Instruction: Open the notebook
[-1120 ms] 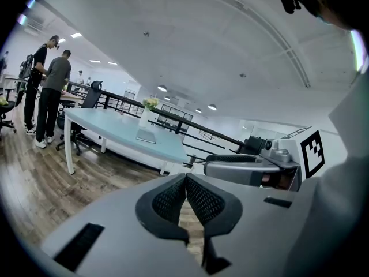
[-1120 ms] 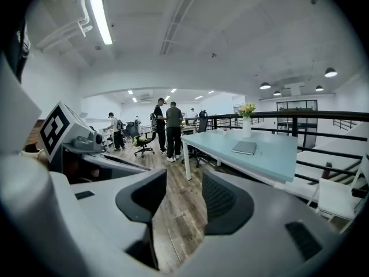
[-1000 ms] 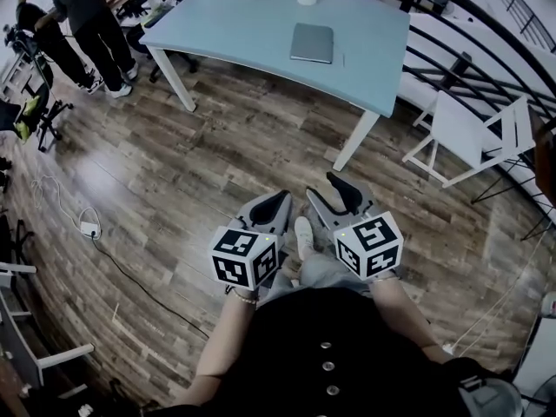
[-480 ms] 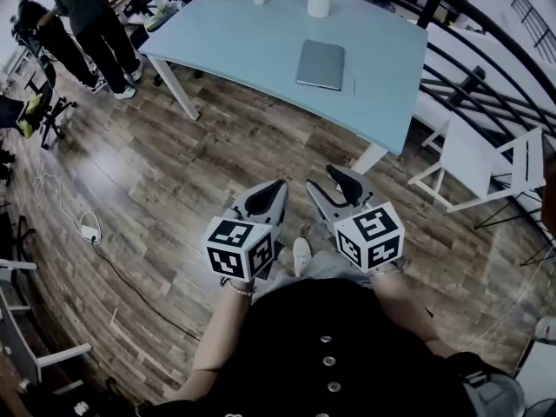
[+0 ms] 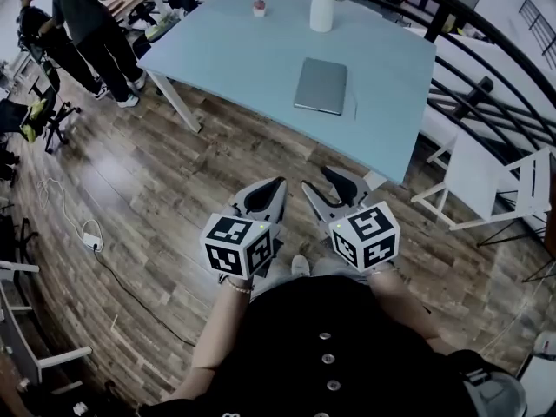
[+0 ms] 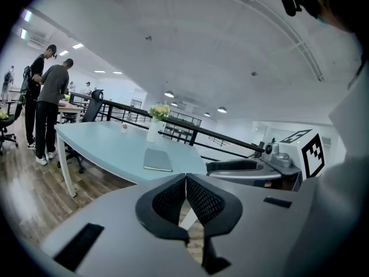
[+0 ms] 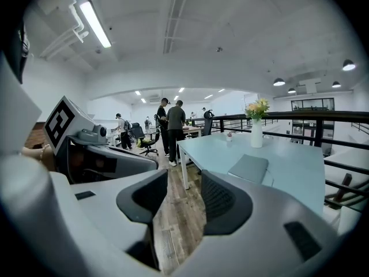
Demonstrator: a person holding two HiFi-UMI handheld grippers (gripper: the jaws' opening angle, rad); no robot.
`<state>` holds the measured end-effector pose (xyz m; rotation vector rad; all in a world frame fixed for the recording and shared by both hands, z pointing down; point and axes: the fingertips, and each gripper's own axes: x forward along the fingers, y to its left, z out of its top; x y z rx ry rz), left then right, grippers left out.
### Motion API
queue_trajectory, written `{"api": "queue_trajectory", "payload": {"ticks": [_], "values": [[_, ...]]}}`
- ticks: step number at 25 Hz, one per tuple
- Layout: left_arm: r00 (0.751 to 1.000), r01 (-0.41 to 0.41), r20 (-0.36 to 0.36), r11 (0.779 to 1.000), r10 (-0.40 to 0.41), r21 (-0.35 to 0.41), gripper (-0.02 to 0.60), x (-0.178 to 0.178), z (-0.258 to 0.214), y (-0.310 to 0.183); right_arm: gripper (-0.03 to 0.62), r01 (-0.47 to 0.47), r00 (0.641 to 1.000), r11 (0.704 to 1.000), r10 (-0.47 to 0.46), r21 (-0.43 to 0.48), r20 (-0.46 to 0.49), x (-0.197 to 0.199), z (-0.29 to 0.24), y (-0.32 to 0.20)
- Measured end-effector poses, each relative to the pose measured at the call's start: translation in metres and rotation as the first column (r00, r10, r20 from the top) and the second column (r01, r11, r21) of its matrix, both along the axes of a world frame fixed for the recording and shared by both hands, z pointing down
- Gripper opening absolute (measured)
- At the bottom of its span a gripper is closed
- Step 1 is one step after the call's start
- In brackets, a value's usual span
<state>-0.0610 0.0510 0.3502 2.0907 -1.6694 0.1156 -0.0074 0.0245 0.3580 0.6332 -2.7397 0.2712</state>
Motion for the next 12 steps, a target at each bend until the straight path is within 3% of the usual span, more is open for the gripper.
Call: {"api": "queue_trajectory", "payload": {"ticks": [12], "values": [[0.999, 0.023, -0.026, 0.999, -0.023, -0.030, 0.021, -0.021, 0.015, -0.027, 0.190, -0.057, 0.998, 0.998, 0.057, -0.026, -0.004, 0.001, 0.013, -0.032]]}}
